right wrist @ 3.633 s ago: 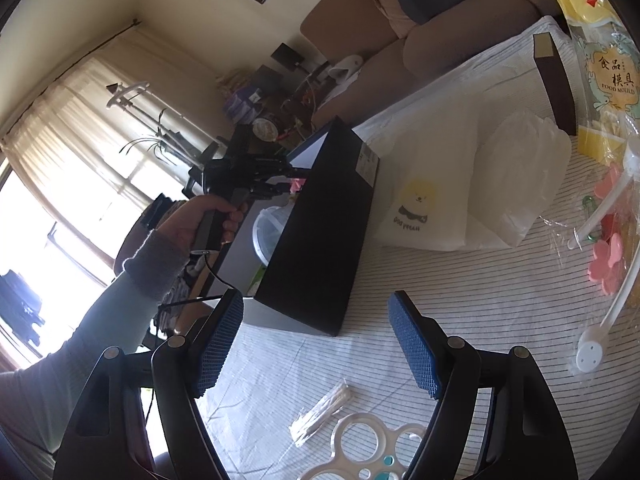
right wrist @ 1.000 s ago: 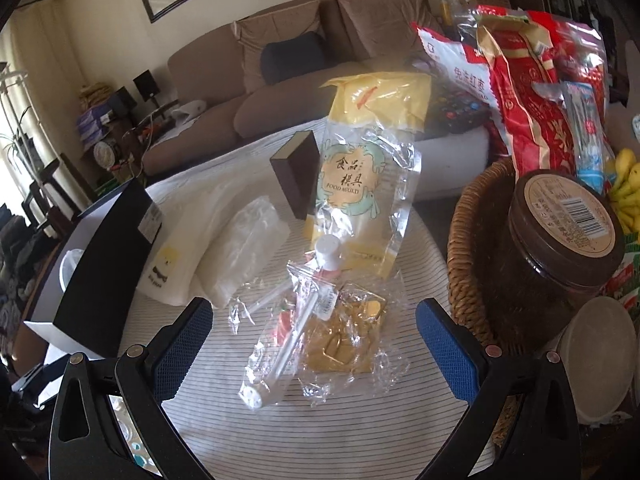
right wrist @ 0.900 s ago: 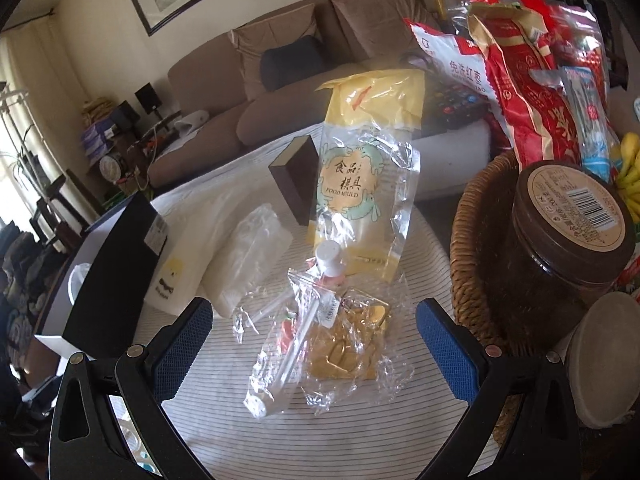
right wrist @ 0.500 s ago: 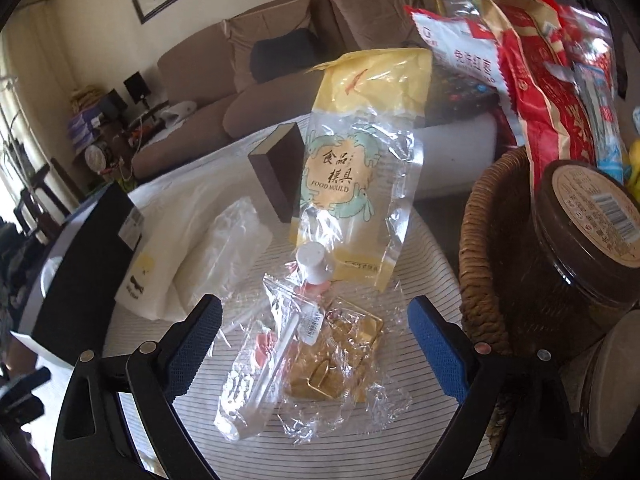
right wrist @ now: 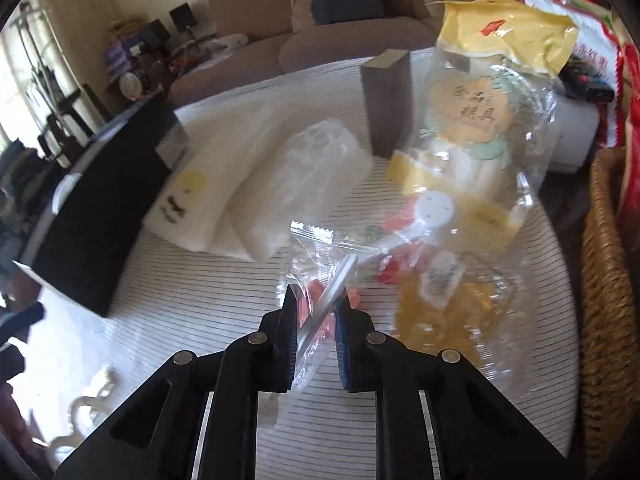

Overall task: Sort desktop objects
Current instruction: 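Move the right tool toward the pink molds beside the plastic bag, then grasp a pink flower mold on the tablecloth with the right tool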

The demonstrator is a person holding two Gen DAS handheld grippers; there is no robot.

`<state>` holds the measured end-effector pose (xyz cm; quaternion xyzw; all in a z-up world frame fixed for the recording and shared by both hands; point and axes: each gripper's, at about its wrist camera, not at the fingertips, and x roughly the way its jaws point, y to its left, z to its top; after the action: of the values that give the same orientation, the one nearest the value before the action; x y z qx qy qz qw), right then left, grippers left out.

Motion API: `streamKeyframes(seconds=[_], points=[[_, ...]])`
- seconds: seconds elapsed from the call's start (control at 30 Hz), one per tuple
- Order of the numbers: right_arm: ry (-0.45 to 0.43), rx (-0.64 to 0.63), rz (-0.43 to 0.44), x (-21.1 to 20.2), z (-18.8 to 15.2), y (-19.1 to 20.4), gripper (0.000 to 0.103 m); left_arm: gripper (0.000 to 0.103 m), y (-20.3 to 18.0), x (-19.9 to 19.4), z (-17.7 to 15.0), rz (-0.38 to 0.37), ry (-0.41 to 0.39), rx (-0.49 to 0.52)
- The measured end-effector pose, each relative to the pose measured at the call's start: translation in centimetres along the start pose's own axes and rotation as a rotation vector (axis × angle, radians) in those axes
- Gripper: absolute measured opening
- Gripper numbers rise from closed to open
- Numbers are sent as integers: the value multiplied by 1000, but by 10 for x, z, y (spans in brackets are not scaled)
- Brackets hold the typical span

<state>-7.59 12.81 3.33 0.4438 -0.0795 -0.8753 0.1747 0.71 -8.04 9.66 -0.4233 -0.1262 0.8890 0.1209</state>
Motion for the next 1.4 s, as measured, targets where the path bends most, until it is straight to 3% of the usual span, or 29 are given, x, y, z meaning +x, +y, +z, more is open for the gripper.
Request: streamKeyframes(seconds=[0.2, 0.3, 0.33, 0.37, 0.47, 0.53, 0.63, 0.7, 0.77, 0.87, 0.97, 1.03, 1.13, 1.2, 1.3, 1.4], points=[[-21, 82, 247, 3, 1, 29, 15, 103, 19, -10, 7, -17, -24, -68], [70, 131, 342, 27, -2, 41, 19, 103, 28, -9, 7, -16, -22, -98], [112, 120, 337, 35, -4, 46, 22, 103, 30, -9, 7, -10, -22, -103], [131, 97, 301, 40, -4, 50, 32, 103, 31, -9, 7, -6, -22, -106], [58, 73, 217, 27, 2, 52, 56, 103, 32, -9, 7, -8, -19, -112], [-19, 106, 185, 9, 9, 39, 56, 103, 31, -9, 7, -13, -16, -105], [-120, 122, 53, -11, 16, 18, 56, 103, 28, -9, 6, -17, -17, -94], [-153, 150, -6, -17, 15, -2, 57, 103, 27, -8, 5, -21, -11, -92], [-159, 207, -8, -13, 14, -17, 58, 103, 26, -7, 4, -30, -4, -96], [-118, 222, 18, -4, 8, -22, 53, 103, 25, -5, 4, -31, 0, -92], [-61, 137, 28, 6, 7, -4, 49, 103, 25, -5, 4, -30, 1, -91], [-11, 46, -39, 18, 6, 13, 49, 103, 25, -5, 4, -30, 0, -93], [43, -14, -103, 36, -1, 24, 10, 103, 27, -5, 5, -27, 2, -94], [26, -5, -96, 38, -4, 23, 10, 103, 27, -5, 5, -28, 3, -94], [8, 90, 35, 32, -6, 12, 6, 103, 27, -7, 5, -33, 1, -90], [-24, 293, 332, 24, -7, -1, 6, 103, 28, -9, 6, -75, -7, -96]])
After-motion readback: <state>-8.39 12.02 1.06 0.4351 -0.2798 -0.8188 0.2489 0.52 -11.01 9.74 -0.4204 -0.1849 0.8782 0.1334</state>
